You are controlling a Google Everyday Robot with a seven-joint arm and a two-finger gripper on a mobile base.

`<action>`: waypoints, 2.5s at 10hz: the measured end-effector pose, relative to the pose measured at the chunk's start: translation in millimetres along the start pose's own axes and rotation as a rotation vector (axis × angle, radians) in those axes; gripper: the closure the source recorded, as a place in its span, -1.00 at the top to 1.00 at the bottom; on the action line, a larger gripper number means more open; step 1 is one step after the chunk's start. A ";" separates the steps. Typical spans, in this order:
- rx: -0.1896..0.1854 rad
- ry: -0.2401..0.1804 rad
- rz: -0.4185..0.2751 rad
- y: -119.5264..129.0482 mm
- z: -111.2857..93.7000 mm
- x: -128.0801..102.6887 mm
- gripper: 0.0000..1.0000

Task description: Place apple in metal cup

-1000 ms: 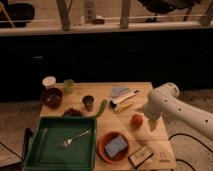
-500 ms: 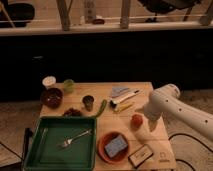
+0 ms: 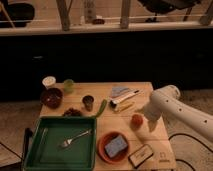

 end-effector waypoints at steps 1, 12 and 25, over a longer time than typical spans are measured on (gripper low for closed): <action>0.000 -0.003 0.000 -0.2 1.1 -0.1 0.60; 0.002 -0.050 0.012 -2.4 18.8 1.5 0.60; -0.011 -0.076 0.006 -2.9 37.8 8.3 0.60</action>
